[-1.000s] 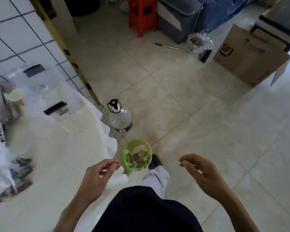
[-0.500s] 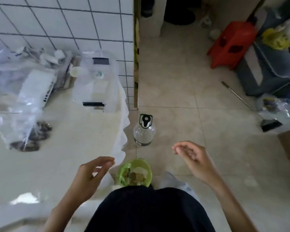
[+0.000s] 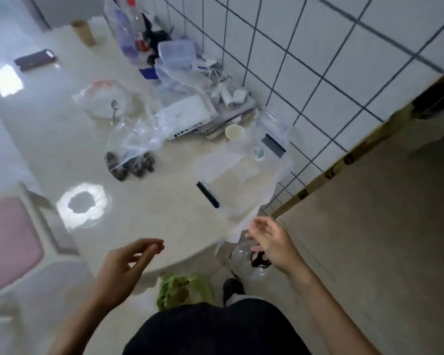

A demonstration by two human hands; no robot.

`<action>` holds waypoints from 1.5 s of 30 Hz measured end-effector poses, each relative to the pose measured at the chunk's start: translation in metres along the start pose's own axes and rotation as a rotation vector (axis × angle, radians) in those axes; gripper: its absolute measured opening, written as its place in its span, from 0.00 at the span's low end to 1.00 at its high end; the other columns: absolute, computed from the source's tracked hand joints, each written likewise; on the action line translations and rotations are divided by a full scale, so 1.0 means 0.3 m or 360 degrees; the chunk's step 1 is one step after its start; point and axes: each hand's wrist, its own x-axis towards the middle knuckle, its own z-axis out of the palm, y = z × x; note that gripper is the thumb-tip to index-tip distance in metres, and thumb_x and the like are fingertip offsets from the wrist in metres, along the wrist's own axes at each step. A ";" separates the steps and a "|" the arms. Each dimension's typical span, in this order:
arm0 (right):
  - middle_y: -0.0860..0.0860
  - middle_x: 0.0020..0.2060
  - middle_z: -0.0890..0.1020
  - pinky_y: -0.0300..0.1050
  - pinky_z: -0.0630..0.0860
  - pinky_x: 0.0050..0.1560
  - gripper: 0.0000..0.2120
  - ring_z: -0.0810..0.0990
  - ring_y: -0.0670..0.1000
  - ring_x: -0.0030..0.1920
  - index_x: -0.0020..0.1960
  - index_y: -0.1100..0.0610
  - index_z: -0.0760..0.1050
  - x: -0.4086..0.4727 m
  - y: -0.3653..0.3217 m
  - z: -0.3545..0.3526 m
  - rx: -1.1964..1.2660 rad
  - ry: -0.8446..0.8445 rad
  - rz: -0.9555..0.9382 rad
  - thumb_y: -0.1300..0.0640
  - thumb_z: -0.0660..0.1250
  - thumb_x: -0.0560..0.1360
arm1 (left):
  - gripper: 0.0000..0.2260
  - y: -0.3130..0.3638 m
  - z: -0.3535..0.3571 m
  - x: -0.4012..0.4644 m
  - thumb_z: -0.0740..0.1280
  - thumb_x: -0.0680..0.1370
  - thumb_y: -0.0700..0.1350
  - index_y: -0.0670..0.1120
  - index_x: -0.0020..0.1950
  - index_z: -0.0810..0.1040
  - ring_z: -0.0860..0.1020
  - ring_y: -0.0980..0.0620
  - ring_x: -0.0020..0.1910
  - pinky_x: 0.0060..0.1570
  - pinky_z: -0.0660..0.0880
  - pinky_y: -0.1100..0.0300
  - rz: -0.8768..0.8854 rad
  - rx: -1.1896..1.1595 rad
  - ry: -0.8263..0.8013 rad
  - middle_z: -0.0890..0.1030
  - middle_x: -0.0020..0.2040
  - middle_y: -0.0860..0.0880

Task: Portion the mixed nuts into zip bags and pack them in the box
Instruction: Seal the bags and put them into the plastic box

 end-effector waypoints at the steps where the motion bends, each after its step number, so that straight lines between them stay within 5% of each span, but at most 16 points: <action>1: 0.49 0.60 0.81 0.46 0.85 0.48 0.24 0.84 0.50 0.57 0.71 0.55 0.70 0.083 -0.031 -0.023 0.0060 -0.0001 0.0080 0.47 0.71 0.79 | 0.09 0.015 0.024 -0.003 0.66 0.79 0.52 0.57 0.55 0.85 0.83 0.67 0.51 0.48 0.74 0.77 -0.0036 -0.0024 0.0076 0.86 0.49 0.65; 5: 0.54 0.66 0.71 0.59 0.84 0.55 0.35 0.79 0.59 0.61 0.75 0.51 0.60 0.359 -0.101 -0.063 0.0329 -0.0134 0.0484 0.44 0.75 0.76 | 0.09 0.040 0.124 -0.048 0.67 0.79 0.51 0.56 0.56 0.85 0.84 0.66 0.51 0.48 0.77 0.74 -0.0177 -0.0107 0.0267 0.87 0.49 0.64; 8: 0.59 0.69 0.70 0.60 0.84 0.53 0.29 0.79 0.63 0.62 0.76 0.58 0.58 0.448 -0.071 -0.025 0.0370 -0.0067 0.0587 0.56 0.68 0.81 | 0.10 0.042 0.174 -0.091 0.66 0.79 0.52 0.58 0.57 0.84 0.84 0.65 0.51 0.49 0.77 0.73 -0.0273 -0.0117 0.0304 0.86 0.50 0.64; 12: 0.59 0.66 0.68 0.60 0.86 0.47 0.31 0.79 0.66 0.61 0.78 0.55 0.54 0.451 -0.039 -0.005 0.0509 0.0013 0.0553 0.63 0.62 0.79 | 0.10 0.062 0.233 -0.156 0.66 0.78 0.53 0.60 0.57 0.83 0.83 0.67 0.51 0.50 0.75 0.76 -0.0364 -0.0125 0.0363 0.86 0.50 0.65; 17: 0.64 0.64 0.74 0.57 0.85 0.37 0.21 0.81 0.66 0.57 0.69 0.62 0.64 0.398 -0.053 -0.053 0.0417 -0.0013 0.0537 0.69 0.60 0.78 | 0.09 0.063 0.288 -0.260 0.67 0.78 0.50 0.57 0.55 0.85 0.84 0.66 0.51 0.49 0.75 0.76 -0.0466 -0.0184 0.0428 0.87 0.48 0.62; 25: 0.47 0.42 0.87 0.41 0.79 0.27 0.08 0.87 0.45 0.35 0.49 0.50 0.81 0.055 0.041 -0.079 -0.0177 -0.0051 0.0116 0.62 0.66 0.79 | 0.10 -0.043 0.271 -0.581 0.67 0.77 0.49 0.55 0.55 0.85 0.85 0.63 0.52 0.51 0.77 0.73 -0.0618 -0.0243 0.0328 0.88 0.49 0.60; 29: 0.46 0.40 0.87 0.46 0.83 0.37 0.06 0.86 0.49 0.42 0.50 0.50 0.84 -0.131 0.122 0.073 -0.0444 -0.0130 -0.0030 0.58 0.68 0.80 | 0.10 -0.136 0.186 -0.724 0.67 0.78 0.49 0.54 0.57 0.85 0.85 0.62 0.53 0.53 0.78 0.70 -0.0592 -0.0262 0.0349 0.87 0.50 0.60; 33: 0.39 0.39 0.85 0.39 0.81 0.41 0.14 0.82 0.40 0.42 0.45 0.39 0.80 -0.287 0.133 0.302 -0.0638 -0.0256 -0.0219 0.58 0.67 0.81 | 0.10 -0.266 0.053 -0.907 0.67 0.79 0.49 0.55 0.58 0.85 0.84 0.63 0.53 0.53 0.78 0.70 -0.0534 -0.0247 0.0389 0.87 0.51 0.61; 38: 0.42 0.48 0.84 0.56 0.81 0.59 0.12 0.83 0.50 0.54 0.60 0.44 0.81 -0.460 0.156 0.637 -0.0755 -0.0442 -0.0275 0.57 0.66 0.82 | 0.10 -0.448 -0.148 -1.178 0.67 0.80 0.49 0.55 0.58 0.85 0.84 0.63 0.55 0.53 0.77 0.72 -0.0563 -0.0343 0.0440 0.87 0.52 0.61; 41: 0.58 0.57 0.85 0.62 0.80 0.59 0.11 0.84 0.58 0.56 0.60 0.59 0.83 -0.555 0.176 0.844 -0.0808 -0.0467 -0.0301 0.58 0.67 0.81 | 0.11 -0.537 -0.240 -1.325 0.66 0.80 0.51 0.55 0.59 0.84 0.83 0.64 0.55 0.52 0.75 0.74 -0.0622 -0.0391 0.0451 0.86 0.52 0.62; 45: 0.62 0.54 0.85 0.62 0.82 0.47 0.11 0.84 0.67 0.52 0.52 0.60 0.83 -0.640 0.186 1.051 -0.0853 -0.0508 -0.0321 0.52 0.68 0.80 | 0.09 -0.643 -0.324 -1.466 0.68 0.82 0.46 0.55 0.59 0.85 0.83 0.64 0.55 0.52 0.76 0.73 -0.0680 -0.0436 0.0520 0.86 0.52 0.63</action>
